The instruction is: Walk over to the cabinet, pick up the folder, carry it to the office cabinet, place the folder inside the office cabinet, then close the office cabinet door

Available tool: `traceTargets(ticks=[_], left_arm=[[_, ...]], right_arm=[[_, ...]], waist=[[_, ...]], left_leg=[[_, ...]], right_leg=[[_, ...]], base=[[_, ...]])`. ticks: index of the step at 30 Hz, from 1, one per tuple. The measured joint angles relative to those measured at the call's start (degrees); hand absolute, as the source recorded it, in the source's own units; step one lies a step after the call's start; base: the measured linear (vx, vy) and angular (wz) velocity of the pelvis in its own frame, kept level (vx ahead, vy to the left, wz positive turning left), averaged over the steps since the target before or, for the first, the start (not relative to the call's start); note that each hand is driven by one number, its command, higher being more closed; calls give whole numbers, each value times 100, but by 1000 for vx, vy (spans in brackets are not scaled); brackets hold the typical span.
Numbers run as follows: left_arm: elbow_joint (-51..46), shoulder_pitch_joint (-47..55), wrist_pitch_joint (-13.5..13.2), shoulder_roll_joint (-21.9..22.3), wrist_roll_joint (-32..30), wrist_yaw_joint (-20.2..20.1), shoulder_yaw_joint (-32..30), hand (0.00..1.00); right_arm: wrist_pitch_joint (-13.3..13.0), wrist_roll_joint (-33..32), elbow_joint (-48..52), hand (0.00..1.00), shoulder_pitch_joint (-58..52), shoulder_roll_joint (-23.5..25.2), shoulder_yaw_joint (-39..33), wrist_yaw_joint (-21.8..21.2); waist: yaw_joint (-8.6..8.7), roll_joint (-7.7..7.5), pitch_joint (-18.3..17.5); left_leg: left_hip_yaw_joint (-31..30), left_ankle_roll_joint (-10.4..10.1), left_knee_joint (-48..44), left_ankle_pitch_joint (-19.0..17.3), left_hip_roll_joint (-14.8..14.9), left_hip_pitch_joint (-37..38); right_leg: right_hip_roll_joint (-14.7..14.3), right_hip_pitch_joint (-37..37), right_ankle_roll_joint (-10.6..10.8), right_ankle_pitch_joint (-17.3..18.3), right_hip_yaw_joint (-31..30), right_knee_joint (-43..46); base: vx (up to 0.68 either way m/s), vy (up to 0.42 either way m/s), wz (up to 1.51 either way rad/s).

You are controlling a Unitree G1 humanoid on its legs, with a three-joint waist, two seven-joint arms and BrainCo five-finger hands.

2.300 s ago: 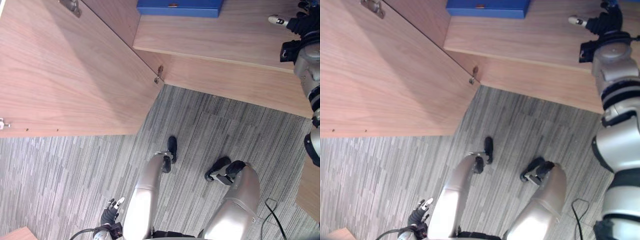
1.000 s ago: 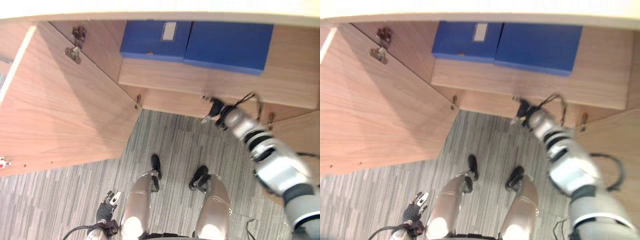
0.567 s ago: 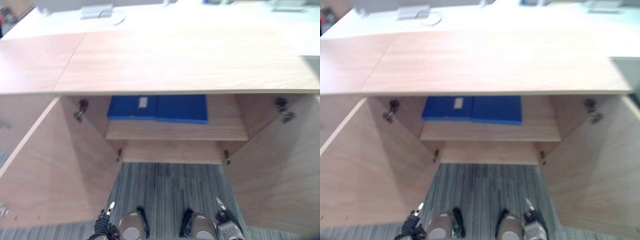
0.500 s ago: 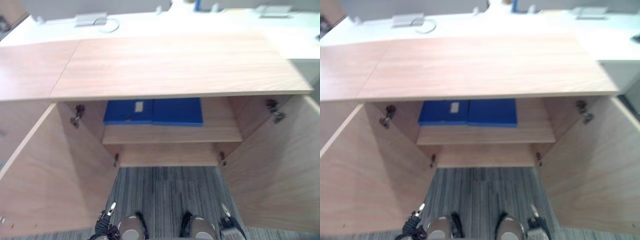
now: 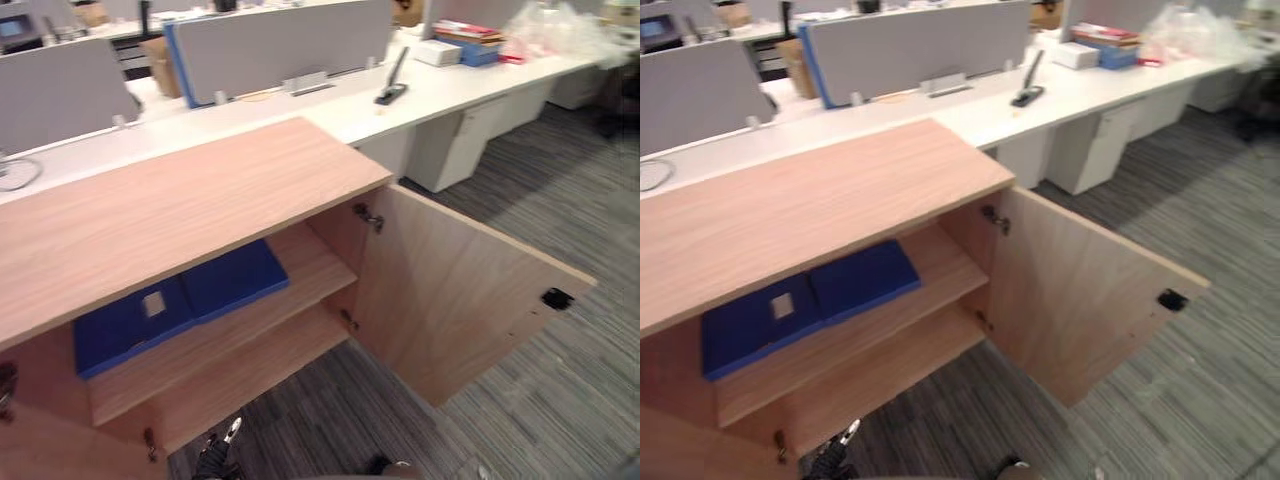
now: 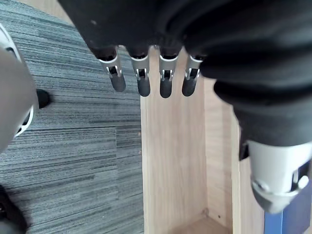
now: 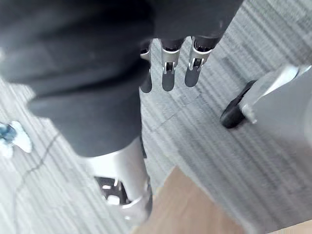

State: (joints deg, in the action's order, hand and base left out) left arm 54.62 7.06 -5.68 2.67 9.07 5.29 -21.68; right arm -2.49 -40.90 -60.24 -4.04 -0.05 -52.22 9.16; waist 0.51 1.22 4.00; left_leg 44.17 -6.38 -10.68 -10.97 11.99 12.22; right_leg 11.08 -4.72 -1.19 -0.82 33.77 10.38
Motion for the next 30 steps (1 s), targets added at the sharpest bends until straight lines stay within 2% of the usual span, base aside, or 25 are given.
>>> traceTargets(ticks=[1,4,8,10,14,20,22,23,30], left_arm=[[7,-4,0,1,30,0,21,0],[3,-116,-14,-8,66,-2,248,0],[-68,-212,-23,-1,92,-17,794,0],[-152,-233,-43,-44,96,-68,1034,0],[-148,-68,-36,-229,71,-77,1230,0],[-68,260,-16,-376,49,-125,1284,0],[-67,275,-11,-395,51,-130,1364,0],[-68,264,-11,-400,60,-134,1391,0],[-67,270,-11,-405,103,-191,1642,0]], right_arm=[[2,52,-33,0,71,-17,-221,0],[12,184,-250,0,294,-183,-823,14],[13,183,-305,0,428,-587,-1201,120],[12,209,-302,0,632,-979,-1391,159],[12,527,-224,0,1032,-1590,-1298,232],[-10,1345,-10,0,1791,-2642,-275,230],[-13,1616,-31,0,2067,-2907,181,181],[-14,1836,-39,0,2329,-3085,689,48],[-7,2237,-209,0,2976,-3155,2216,-369]], waist=[[6,23,-52],[85,62,-68],[231,169,-51],[299,230,-29],[334,251,38],[341,307,155],[341,334,204],[330,340,217],[267,360,261]], left_leg=[[45,3,66,74,-23,63],[-156,-1,135,150,15,117],[-413,20,267,206,-53,297],[-422,29,408,255,-144,374],[-418,-23,456,312,-210,449],[-541,-18,580,522,-294,480],[-683,-44,664,577,-302,476],[-748,-53,754,644,-320,478],[-1026,-50,951,672,-294,479]], right_leg=[[-125,10,41,-178,-140,-178],[-399,57,19,-386,-402,-455],[-489,195,22,-384,-533,-554],[-476,190,25,-387,-603,-568],[-485,164,26,-386,-783,-564],[-504,62,26,-386,-997,-564],[-513,25,26,-386,-996,-564],[-505,4,25,-387,-990,-564],[-529,9,3,-436,-857,-574]], base=[[95,2,-52],[191,-23,-57],[157,29,-16],[80,78,-15],[1,29,-20],[-21,-28,-16],[-49,-48,2],[-58,-32,3],[-76,-23,11]])
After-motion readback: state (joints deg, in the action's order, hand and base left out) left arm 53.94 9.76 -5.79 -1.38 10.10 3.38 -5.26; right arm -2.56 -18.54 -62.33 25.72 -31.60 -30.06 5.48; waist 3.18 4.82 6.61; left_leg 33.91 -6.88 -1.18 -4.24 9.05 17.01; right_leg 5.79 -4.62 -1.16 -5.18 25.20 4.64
